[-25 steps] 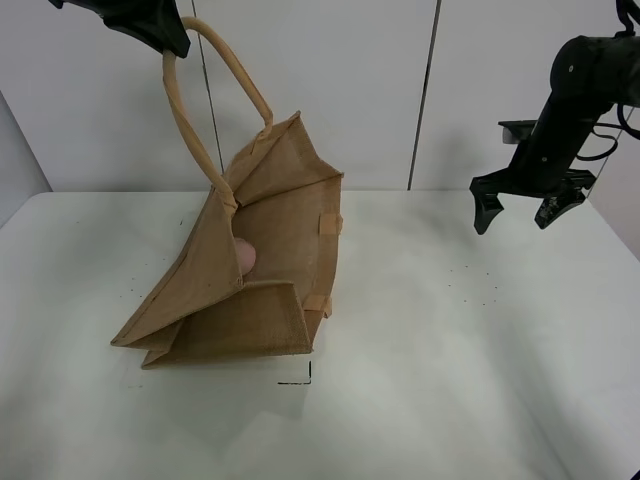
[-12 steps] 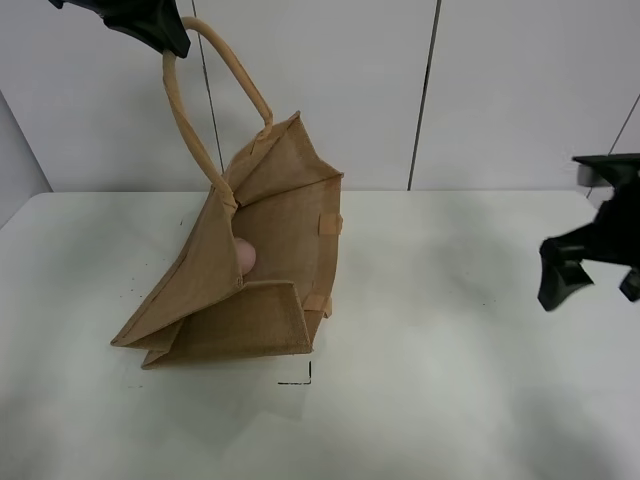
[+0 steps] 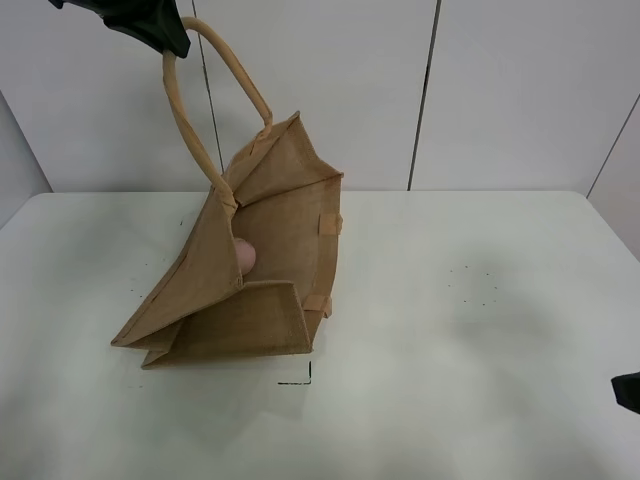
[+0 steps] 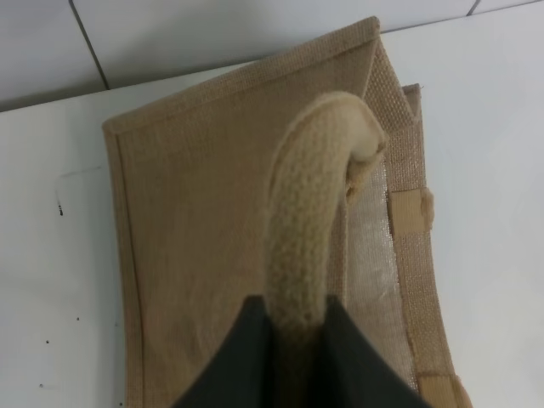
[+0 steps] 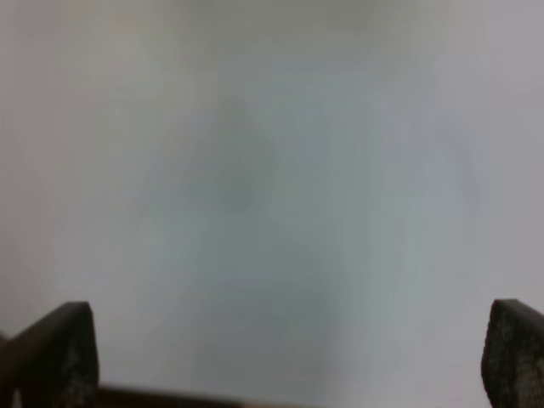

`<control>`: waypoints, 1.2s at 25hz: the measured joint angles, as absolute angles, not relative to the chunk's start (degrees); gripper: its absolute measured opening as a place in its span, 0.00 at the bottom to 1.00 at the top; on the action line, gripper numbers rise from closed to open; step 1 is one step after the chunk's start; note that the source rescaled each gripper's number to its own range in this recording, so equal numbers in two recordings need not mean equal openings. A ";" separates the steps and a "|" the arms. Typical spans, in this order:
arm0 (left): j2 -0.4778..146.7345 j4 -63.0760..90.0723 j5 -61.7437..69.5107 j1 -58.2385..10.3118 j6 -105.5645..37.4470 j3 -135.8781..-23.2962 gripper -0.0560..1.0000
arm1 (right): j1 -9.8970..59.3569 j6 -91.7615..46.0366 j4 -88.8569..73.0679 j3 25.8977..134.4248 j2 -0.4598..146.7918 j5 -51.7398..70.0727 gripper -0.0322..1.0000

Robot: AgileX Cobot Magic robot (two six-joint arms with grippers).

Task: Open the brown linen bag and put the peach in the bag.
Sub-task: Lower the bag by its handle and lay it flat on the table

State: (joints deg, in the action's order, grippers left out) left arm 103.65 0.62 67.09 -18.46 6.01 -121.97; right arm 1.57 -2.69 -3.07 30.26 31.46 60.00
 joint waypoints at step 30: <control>108.63 0.67 67.09 -18.46 5.96 -121.97 0.05 | 1.85 -0.80 -1.15 28.32 -0.19 59.10 1.00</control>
